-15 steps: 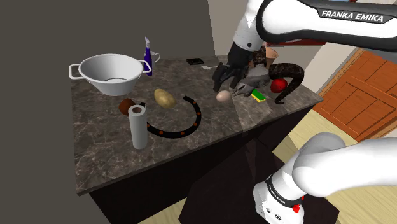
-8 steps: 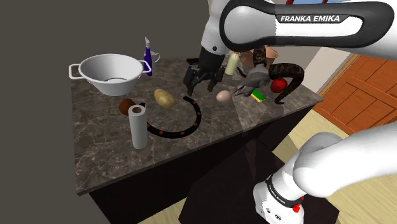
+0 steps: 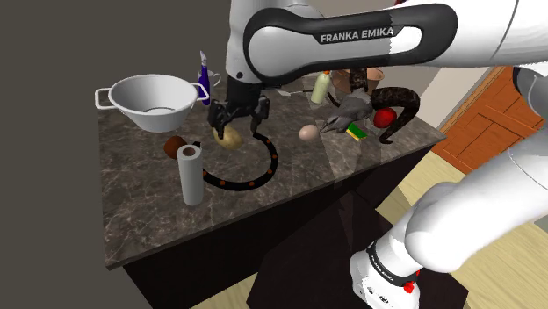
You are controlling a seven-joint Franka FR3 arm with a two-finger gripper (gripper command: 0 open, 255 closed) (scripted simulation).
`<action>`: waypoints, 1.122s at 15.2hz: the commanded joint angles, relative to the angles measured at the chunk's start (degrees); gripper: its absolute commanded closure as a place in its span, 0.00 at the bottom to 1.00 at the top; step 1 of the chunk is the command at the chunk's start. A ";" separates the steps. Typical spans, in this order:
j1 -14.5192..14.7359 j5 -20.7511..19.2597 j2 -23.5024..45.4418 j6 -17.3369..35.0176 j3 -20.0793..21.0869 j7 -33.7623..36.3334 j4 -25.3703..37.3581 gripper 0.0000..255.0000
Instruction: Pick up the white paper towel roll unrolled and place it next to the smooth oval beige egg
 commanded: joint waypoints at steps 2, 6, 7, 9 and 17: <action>0.95 -3.82 7.41 -0.05 2.39 6.02 6.45 0.00; 3.62 -9.57 17.52 -1.43 3.91 13.24 15.94 0.00; 4.52 -11.01 20.13 -2.05 4.05 14.88 18.62 0.00; 6.29 -13.24 24.44 -3.27 3.95 17.31 23.26 0.00; 6.35 -14.13 25.90 1.98 3.46 17.92 19.32 0.00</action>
